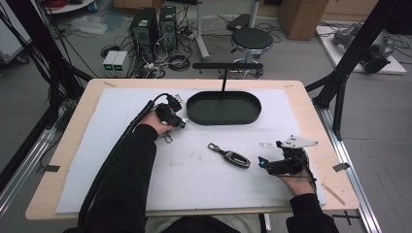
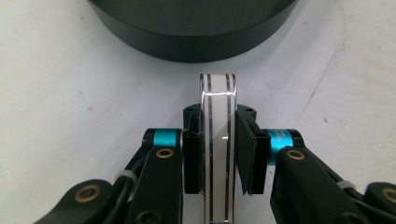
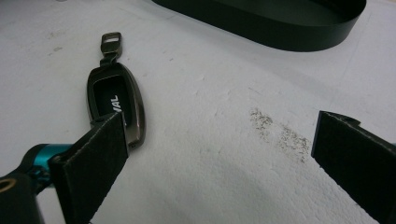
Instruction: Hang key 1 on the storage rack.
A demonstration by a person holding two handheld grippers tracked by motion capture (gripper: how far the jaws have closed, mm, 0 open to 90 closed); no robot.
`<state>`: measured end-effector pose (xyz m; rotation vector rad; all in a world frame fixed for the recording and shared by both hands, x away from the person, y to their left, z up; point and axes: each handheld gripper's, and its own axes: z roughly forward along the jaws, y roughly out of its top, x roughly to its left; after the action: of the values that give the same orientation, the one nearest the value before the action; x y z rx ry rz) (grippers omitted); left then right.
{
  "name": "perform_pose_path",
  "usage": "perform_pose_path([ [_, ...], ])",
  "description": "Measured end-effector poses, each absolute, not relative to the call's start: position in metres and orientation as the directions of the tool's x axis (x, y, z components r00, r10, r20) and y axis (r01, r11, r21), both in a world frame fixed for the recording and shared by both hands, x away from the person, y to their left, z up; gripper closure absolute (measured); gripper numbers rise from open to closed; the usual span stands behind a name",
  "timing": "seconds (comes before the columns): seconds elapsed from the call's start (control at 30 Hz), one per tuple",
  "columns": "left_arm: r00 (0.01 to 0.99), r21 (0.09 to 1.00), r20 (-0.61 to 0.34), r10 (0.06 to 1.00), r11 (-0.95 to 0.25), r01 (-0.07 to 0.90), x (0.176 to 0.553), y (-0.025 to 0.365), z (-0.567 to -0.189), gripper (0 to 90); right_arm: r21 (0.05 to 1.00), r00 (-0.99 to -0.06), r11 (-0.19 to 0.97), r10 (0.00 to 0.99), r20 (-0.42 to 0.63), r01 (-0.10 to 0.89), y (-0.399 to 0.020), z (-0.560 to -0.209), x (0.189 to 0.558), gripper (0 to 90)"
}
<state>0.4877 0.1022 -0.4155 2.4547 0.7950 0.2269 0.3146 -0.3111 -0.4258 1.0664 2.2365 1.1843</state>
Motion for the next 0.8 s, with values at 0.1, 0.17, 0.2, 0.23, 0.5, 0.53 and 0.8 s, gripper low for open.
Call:
perform_pose_path([
  [0.1, 0.81, 0.564, 0.017, 0.587, -0.674, 0.477, 0.486, 0.107, -0.407, 74.0, 0.823, -0.633, 0.354, 0.774, 0.008, 0.444, -0.31, -0.426, 0.315, 3.3],
  [0.17, 0.808, 0.575, 0.033, 0.589, -0.672, 0.466, 0.485, 0.11, -0.4, 74.1, 0.822, -0.635, 0.354, 0.772, 0.012, 0.446, -0.31, -0.426, 0.314, 3.3],
  [0.2, 0.809, 0.581, 0.047, 0.586, -0.675, 0.455, 0.484, 0.112, -0.396, 74.1, 0.822, -0.639, 0.357, 0.769, 0.01, 0.443, -0.31, -0.426, 0.314, 3.2],
  [0.23, 0.807, 0.588, 0.054, 0.589, -0.672, 0.451, 0.483, 0.114, -0.392, 74.2, 0.822, -0.639, 0.36, 0.769, 0.006, 0.441, -0.31, -0.426, 0.314, 3.2],
  [0.5, 0.791, 0.638, 0.056, 0.609, -0.631, 0.441, 0.478, 0.127, -0.37, 74.2, 0.826, -0.633, 0.35, 0.774, 0.011, 0.442, -0.311, -0.425, 0.313, 3.2],
  [0.53, 0.787, 0.646, 0.054, 0.614, -0.623, 0.442, 0.477, 0.129, -0.367, 74.3, 0.826, -0.634, 0.348, 0.773, 0.014, 0.443, -0.311, -0.425, 0.313, 3.3],
  [0.8, 0.756, 0.714, 0.02, 0.654, -0.538, 0.447, 0.478, 0.147, -0.338, 74.3, 0.827, -0.634, 0.344, 0.773, 0.019, 0.445, -0.311, -0.425, 0.313, 3.2],
])
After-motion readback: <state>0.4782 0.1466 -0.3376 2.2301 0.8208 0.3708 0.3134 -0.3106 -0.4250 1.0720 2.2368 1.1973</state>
